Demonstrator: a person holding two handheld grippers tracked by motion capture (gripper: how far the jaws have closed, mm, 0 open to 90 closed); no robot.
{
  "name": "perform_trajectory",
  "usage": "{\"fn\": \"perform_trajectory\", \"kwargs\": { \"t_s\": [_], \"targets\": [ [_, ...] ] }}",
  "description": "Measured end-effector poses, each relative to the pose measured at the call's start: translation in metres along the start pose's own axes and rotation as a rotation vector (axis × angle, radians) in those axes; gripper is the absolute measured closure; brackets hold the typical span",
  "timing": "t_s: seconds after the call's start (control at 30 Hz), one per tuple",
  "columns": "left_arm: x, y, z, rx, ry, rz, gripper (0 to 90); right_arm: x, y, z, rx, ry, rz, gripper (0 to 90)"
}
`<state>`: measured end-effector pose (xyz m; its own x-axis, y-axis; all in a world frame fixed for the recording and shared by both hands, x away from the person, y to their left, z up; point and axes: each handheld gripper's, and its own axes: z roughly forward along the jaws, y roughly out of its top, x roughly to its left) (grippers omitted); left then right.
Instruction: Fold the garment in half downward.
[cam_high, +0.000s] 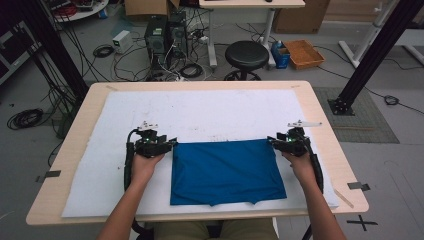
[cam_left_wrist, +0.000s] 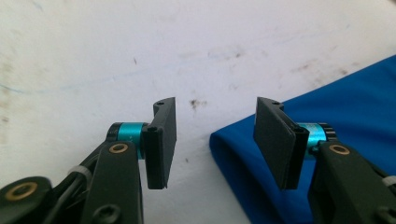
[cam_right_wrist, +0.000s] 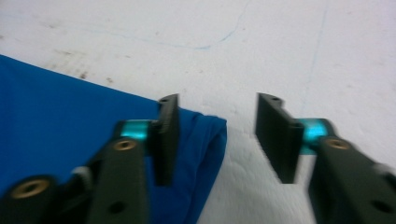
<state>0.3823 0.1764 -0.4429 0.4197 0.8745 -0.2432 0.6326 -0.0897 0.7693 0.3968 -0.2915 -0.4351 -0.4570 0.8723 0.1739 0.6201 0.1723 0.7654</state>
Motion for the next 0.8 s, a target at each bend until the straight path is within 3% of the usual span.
{"fn": "perform_trajectory", "kwargs": {
  "t_s": [0.03,0.1,0.13,0.17,0.2,0.23,0.37,0.47,0.57,0.7,0.8],
  "targets": [
    [0.001,-0.002,0.004,0.019,-0.011,0.003,50.5,0.000,0.001,0.006,0.020,0.000,-0.019,59.9],
    [0.000,-0.003,0.005,0.025,-0.012,0.008,60.7,0.000,0.000,0.014,0.088,-0.005,-0.031,70.2],
    [-0.001,-0.006,0.007,0.034,-0.005,0.047,70.0,0.001,-0.001,0.017,0.100,-0.012,-0.035,74.5],
    [-0.002,-0.006,0.007,0.028,-0.014,0.043,73.6,0.000,-0.003,0.015,0.088,-0.023,-0.044,79.5],
    [-0.002,-0.006,0.007,0.027,-0.029,0.030,83.7,-0.001,-0.004,0.014,0.088,-0.004,-0.030,84.5],
    [-0.003,-0.006,0.007,0.025,-0.023,0.034,86.4,-0.002,-0.005,0.013,0.085,0.011,-0.023,86.0],
    [-0.001,-0.005,0.005,-0.022,-0.049,-0.005,88.0,-0.002,-0.008,0.006,0.045,-0.009,-0.058,87.6],
    [0.000,-0.003,0.003,-0.071,-0.067,-0.032,88.1,-0.004,-0.005,-0.001,-0.005,-0.037,-0.057,88.0],
    [-0.001,0.000,0.006,-0.088,-0.066,-0.038,88.2,-0.008,-0.004,-0.005,-0.040,-0.075,-0.051,88.2],
    [-0.001,0.003,0.012,-0.110,-0.063,-0.033,88.0,-0.011,-0.004,-0.005,-0.039,-0.106,-0.041,88.1],
    [-0.004,0.004,0.018,-0.146,-0.068,0.005,87.7,-0.011,-0.005,-0.003,-0.027,-0.125,-0.055,87.8]
  ]
}}
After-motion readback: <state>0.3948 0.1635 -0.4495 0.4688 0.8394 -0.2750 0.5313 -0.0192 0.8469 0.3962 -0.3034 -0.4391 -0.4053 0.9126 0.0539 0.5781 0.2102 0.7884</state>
